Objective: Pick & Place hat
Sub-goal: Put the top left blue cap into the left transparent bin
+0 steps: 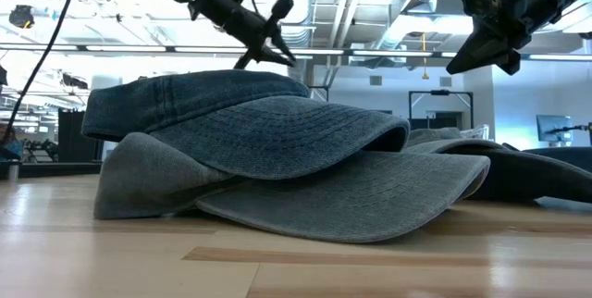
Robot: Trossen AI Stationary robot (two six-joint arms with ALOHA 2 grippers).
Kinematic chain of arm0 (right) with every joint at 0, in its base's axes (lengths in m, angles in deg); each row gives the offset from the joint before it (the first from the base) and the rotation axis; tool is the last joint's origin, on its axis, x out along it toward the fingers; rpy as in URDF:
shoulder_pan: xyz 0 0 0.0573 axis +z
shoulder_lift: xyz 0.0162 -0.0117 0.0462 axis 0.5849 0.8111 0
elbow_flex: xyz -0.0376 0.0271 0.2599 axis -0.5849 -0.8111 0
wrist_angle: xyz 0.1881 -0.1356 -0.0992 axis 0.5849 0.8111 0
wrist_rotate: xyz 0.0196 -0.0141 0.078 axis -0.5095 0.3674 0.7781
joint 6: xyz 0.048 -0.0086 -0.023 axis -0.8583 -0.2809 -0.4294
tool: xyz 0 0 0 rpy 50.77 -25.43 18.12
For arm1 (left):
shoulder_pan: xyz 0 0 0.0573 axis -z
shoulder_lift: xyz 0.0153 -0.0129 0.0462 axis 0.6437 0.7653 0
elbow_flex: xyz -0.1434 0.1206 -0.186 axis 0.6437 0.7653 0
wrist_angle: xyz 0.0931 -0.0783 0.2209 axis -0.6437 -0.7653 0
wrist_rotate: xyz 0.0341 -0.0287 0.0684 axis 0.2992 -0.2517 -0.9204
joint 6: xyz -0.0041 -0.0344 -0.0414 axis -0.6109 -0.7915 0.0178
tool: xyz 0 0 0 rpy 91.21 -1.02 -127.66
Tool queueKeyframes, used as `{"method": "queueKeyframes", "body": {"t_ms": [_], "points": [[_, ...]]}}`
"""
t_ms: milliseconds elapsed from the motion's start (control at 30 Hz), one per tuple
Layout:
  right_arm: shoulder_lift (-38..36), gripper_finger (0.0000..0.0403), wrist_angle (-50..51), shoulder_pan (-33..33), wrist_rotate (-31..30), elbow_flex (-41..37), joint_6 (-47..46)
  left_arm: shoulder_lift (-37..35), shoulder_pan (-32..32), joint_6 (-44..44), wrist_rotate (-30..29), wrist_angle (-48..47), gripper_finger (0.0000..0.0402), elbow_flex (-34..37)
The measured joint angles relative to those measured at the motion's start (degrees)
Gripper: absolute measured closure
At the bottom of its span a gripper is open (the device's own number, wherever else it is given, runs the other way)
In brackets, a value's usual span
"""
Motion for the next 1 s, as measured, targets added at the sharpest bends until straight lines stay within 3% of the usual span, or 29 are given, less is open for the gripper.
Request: {"method": "queueKeyframes", "body": {"t_ms": [433,600,733,1000], "points": [[0.0,0.0403,0.0,0.0,-0.7,0.0,-3.4,0.8,0.0,11.9,4.0,5.0,0.018,0.0],[0.0,0.0403,-0.1,0.0,-3.1,0.0,-3.4,3.7,0.1,17.9,4.6,-1.9,0.0146,-4.2],[0.5,0.0403,-0.4,-0.5,-4.8,0.0,-4.3,8.5,0.0,21.9,-1.3,-15.1,0.0142,-14.4],[2.4,0.0403,-0.6,-1.6,-5.5,0.0,-5.4,24.4,-0.4,28.5,-8.9,-45.9,0.0142,-44.7]]}}
